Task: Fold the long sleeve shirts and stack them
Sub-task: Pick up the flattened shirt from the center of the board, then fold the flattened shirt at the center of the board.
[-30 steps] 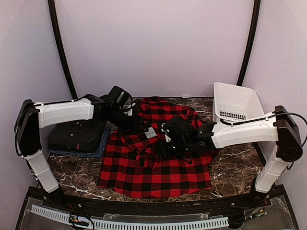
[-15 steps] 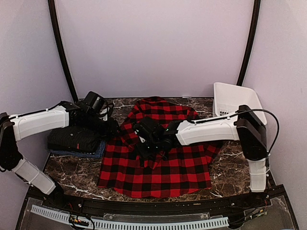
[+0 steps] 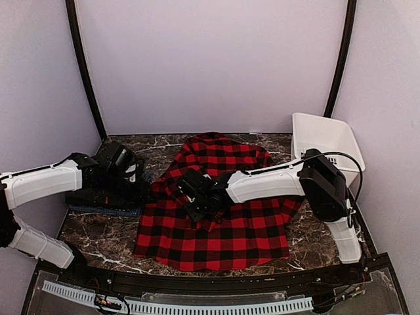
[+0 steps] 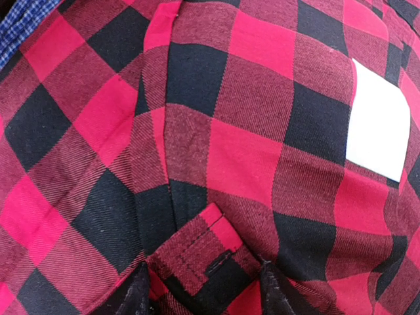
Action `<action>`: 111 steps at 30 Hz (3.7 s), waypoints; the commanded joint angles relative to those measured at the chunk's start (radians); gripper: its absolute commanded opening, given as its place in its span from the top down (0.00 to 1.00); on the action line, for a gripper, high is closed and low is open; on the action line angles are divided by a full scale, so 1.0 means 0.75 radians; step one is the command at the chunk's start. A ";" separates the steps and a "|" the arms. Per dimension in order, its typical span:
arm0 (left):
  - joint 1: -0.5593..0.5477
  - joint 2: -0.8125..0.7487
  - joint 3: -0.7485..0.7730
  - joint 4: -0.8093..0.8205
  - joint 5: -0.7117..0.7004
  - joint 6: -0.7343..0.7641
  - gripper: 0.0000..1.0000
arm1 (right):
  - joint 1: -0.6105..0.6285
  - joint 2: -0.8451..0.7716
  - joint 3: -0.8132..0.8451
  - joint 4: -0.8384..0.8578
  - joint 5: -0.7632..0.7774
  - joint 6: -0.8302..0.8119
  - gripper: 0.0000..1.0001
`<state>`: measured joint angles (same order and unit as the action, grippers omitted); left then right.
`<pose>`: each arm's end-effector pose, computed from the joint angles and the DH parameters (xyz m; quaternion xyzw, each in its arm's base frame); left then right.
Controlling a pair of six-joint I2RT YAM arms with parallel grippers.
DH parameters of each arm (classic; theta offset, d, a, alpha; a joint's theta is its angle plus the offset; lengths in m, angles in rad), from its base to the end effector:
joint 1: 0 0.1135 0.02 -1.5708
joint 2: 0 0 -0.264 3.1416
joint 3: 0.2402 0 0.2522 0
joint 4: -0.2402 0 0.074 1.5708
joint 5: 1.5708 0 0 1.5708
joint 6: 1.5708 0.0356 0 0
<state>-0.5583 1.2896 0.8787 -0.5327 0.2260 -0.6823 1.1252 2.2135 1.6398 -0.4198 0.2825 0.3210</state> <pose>0.2155 -0.1440 0.2363 -0.0238 0.9455 -0.2655 0.1871 0.2139 0.4249 0.1516 -0.3345 0.8891 0.0853 0.3006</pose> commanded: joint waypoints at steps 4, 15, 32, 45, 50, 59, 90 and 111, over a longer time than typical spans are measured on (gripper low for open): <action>0.008 -0.144 -0.182 -0.089 -0.012 -0.121 0.52 | 0.009 0.025 0.038 0.012 0.059 0.020 0.62; 0.005 -0.405 -0.439 -0.266 -0.092 -0.369 0.53 | -0.020 -0.086 -0.056 0.109 0.006 0.009 0.98; -0.246 -0.442 -0.580 -0.235 -0.129 -0.693 0.63 | -0.147 -0.427 -0.102 0.311 -0.164 -0.007 1.00; -0.260 -0.305 -0.594 -0.079 -0.071 -0.645 0.75 | -0.251 -0.456 0.095 0.372 -0.200 -0.082 1.00; -0.260 -0.297 -0.570 -0.081 -0.074 -0.628 0.86 | -0.308 -0.444 0.156 0.370 -0.350 -0.061 1.00; -0.263 -0.307 -0.441 -0.155 -0.095 -0.514 1.00 | -0.367 -0.534 0.127 0.398 -0.270 -0.127 1.00; -0.577 0.284 0.305 -0.163 0.103 0.144 1.00 | -0.631 -0.493 0.380 0.406 -0.188 -0.406 1.00; -0.702 0.547 0.489 -0.220 0.200 0.273 1.00 | -0.703 -0.629 0.192 0.436 -0.099 -0.450 1.00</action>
<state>-1.0698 1.6974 1.2179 -0.6739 0.3450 -0.5022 0.6056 1.8217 1.8145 -0.1555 0.1741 0.0113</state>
